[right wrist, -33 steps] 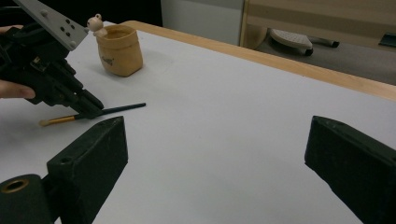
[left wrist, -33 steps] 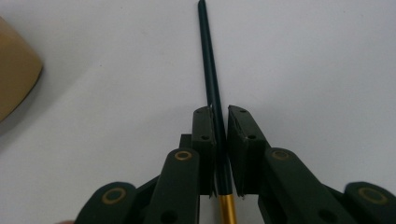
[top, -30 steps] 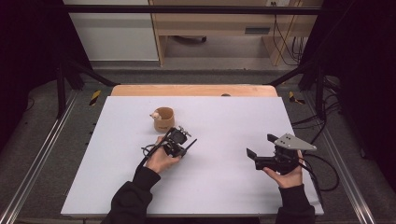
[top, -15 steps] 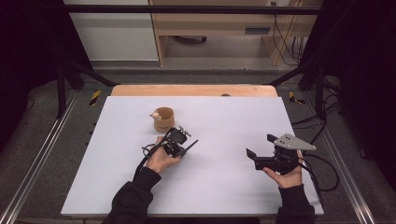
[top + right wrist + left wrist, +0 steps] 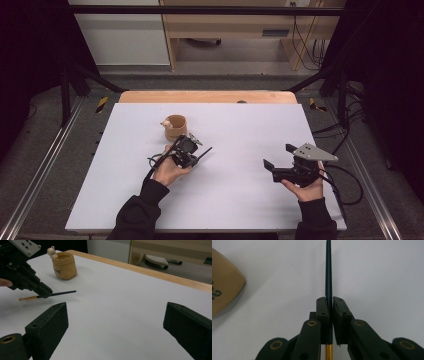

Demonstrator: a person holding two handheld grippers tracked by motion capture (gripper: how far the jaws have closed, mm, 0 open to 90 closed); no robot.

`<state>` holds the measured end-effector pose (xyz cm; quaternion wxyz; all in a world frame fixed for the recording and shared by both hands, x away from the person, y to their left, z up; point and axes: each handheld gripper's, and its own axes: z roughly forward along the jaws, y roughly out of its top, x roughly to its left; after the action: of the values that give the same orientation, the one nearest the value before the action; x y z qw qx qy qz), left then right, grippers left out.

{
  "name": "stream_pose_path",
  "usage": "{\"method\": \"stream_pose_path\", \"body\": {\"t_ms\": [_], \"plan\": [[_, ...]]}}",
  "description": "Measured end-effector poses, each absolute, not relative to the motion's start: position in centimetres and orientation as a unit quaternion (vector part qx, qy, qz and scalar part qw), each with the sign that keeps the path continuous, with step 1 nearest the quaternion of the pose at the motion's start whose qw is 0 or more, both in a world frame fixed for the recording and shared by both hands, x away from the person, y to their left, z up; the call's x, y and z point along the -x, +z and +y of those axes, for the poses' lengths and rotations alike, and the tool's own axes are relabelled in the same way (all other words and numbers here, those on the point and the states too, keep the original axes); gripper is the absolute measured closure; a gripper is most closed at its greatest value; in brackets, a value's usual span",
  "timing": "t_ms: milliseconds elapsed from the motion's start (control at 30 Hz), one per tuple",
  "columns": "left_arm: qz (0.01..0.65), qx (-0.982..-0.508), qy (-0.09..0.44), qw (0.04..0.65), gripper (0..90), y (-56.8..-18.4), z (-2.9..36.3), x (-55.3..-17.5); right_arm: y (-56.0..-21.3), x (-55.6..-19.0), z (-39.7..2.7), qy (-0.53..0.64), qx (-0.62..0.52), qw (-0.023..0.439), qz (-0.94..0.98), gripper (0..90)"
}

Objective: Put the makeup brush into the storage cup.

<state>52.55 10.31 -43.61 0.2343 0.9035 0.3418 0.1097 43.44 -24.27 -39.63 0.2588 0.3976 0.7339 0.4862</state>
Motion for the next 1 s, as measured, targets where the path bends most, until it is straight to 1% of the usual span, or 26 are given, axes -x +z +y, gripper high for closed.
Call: {"method": "stream_pose_path", "body": {"t_ms": [467, 1000], "plan": [[0.308, -0.907, 0.103, 0.269, 83.0, -41.7, 11.0, -50.4, -39.8, -43.5, -23.7, 0.479, -0.389, 0.257, 0.744, 6.5], [0.285, -0.908, 0.096, 0.293, 83.0, -41.5, 11.8, -48.4, -40.0, -43.5, -22.9, 0.468, -0.371, 0.258, 0.759, 8.2]]}}
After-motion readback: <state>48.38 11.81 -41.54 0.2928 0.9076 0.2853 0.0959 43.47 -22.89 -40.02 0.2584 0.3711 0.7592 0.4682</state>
